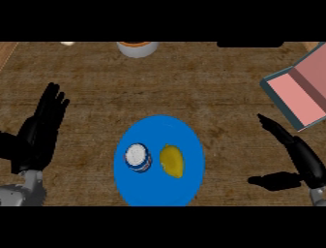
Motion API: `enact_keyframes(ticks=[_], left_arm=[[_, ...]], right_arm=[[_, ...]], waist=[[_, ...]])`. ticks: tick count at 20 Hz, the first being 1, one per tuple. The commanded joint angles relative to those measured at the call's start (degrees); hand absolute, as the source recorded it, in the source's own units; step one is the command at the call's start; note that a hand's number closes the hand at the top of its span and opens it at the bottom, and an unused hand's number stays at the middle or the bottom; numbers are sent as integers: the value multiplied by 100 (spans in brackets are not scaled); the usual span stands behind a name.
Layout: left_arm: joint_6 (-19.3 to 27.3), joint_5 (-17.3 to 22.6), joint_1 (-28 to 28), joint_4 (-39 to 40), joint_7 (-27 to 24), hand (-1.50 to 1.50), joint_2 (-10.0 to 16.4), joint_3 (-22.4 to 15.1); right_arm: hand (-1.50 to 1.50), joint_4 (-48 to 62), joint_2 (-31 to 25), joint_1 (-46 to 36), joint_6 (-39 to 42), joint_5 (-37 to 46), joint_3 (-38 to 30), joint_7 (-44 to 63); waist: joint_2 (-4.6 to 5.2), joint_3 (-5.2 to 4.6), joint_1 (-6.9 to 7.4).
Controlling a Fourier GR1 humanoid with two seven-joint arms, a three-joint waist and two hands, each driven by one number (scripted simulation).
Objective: Pick the lemon from the plate and place it in the cardboard box
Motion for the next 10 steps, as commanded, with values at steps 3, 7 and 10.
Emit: enact_keyframes(ticks=[3, 7, 10], left_arm=[[-66, 24, -167, 37, 230, 0, 47, 105], [-234, 32, -147, -60, 266, 0, 48, 293], [-263, -165, 296, -280, -31, 0, -145, 190]], right_arm=[[-150, -1602, -543, -303, 844, -374, 206, 2101], [-150, -1813, -59, -451, 968, -579, 61, 2433], [-150, -2274, 292, -362, 849, -358, 205, 2792]], waist=[[1, 2, -36], [18, 13, 9], [15, 14, 12]])
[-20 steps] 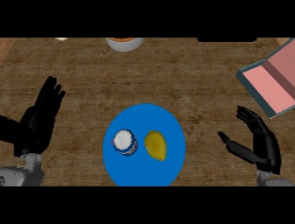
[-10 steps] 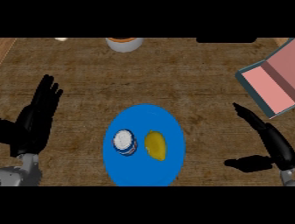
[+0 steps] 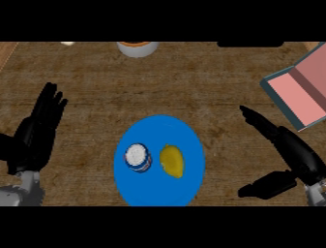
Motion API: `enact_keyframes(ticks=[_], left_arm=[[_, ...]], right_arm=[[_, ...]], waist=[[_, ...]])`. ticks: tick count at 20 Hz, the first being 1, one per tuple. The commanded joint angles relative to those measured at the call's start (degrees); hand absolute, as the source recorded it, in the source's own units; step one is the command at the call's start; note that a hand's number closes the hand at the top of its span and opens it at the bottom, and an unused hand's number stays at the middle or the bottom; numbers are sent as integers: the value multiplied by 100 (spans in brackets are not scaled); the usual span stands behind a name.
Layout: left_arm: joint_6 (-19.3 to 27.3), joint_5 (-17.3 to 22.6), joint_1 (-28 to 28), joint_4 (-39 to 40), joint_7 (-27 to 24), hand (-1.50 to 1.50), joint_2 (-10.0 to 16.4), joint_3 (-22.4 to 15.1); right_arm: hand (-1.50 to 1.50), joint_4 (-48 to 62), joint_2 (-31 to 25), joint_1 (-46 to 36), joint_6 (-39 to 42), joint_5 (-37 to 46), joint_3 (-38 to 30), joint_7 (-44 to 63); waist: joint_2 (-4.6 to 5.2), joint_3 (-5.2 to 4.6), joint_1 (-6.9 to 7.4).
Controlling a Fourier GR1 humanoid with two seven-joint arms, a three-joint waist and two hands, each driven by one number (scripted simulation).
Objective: Pick the lemon from the plate and place it in the cardboard box
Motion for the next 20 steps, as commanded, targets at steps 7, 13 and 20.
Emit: enact_keyframes(ticks=[7, 13, 20], left_arm=[[-319, -132, -42, 199, 0, 0, -221, 311], [-274, -342, -227, 116, 205, 0, -334, 420], [-503, -494, -22, -21, 185, 0, -508, 412]], right_arm=[[-150, -435, 937, -161, -18, 941, 288, 1245], [-150, -141, 1470, -196, 248, 1070, 296, 1354], [-150, 14, 2081, -122, 9, 1906, 462, 1460]], waist=[[8, 4, 5], [9, 5, 10], [7, 5, 7]])
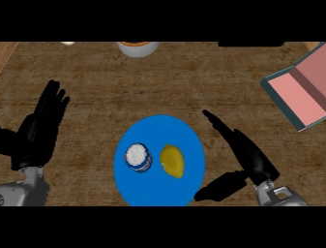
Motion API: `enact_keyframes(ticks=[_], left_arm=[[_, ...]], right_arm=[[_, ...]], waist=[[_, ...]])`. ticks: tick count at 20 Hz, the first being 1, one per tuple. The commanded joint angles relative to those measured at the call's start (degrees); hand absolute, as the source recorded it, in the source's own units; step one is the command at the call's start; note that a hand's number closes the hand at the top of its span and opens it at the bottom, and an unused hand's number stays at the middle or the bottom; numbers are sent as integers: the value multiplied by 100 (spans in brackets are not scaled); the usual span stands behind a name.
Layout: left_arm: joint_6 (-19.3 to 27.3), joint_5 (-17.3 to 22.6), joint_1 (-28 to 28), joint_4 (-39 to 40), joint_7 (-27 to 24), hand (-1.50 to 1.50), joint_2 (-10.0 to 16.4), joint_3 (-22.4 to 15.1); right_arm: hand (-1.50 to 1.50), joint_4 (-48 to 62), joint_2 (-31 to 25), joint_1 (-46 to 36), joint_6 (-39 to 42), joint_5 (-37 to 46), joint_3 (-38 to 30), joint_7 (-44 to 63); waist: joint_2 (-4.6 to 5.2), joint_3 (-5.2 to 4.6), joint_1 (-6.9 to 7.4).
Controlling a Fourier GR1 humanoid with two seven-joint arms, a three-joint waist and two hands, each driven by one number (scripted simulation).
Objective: Pick the lemon from the plate and place it in the cardboard box
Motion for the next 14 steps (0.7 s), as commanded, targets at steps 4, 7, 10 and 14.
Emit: enact_keyframes(ticks=[4, 7, 10, 14], left_arm=[[-140, -169, 362, -483, 52, 0, -137, 111], [-330, 6, 17, -348, 373, 0, 83, 337], [-374, -140, 249, -163, 2, 0, -111, 314], [-157, -348, 217, -393, 271, 0, -367, 147]], right_arm=[[-150, 220, 443, 47, 18, 479, -221, -151], [-150, 965, 585, -333, 152, 431, -354, -410], [-150, 615, 918, -63, -8, 806, 18, -157], [-150, 903, 923, -165, 263, 835, -202, -316]], waist=[[-1, 0, 3], [3, 1, 14], [0, 0, 5], [0, 1, 6]])
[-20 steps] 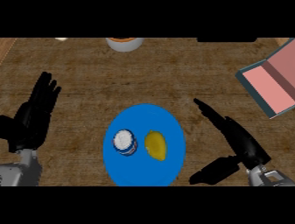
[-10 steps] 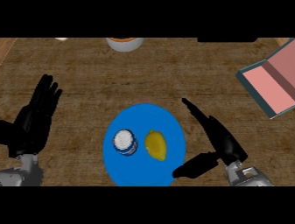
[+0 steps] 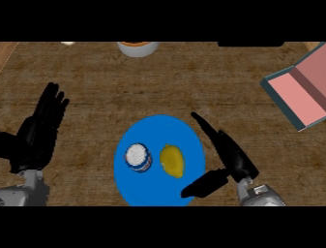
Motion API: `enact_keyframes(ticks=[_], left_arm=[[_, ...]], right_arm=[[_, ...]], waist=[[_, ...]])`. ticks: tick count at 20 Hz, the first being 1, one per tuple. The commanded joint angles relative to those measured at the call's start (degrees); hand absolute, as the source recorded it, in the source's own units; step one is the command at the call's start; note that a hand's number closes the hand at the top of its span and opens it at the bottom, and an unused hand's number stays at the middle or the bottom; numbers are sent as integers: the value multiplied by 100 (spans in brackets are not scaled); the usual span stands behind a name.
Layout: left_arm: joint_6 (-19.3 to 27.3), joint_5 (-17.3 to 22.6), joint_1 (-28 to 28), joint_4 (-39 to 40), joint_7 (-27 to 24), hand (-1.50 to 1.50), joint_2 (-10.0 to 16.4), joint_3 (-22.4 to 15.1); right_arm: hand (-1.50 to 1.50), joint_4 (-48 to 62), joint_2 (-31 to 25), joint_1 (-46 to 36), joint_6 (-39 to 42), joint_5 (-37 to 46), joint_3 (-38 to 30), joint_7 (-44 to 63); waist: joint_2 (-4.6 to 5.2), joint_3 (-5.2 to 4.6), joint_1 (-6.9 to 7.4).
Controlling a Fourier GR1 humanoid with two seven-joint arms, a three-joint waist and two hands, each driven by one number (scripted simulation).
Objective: Pick the lemon from the plate and place it in the cardboard box
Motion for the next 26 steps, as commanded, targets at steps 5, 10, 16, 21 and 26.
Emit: enact_keyframes(ticks=[5, 10, 16, 21, 26], left_arm=[[-183, -89, 16, 218, -320, 0, -81, 185], [-152, -160, 113, -129, -54, 0, -180, 136], [-385, -72, -168, 62, 42, 0, -20, 358], [-309, -185, 51, 205, -190, 0, -296, 218], [-270, -282, 142, -321, 138, 0, -236, 186]], right_arm=[[-150, 248, 279, -21, -79, 603, 43, 121], [-150, 869, 348, -204, -171, 702, -60, -310], [-150, 617, 355, 83, -216, 684, 215, -350], [-150, 1153, 356, -106, -137, 623, 44, -645], [-150, 824, 358, -187, -426, 477, 556, -30]], waist=[[0, 0, -1], [1, 0, 8], [-1, 0, -5], [1, 0, -1], [-3, 0, 4]])
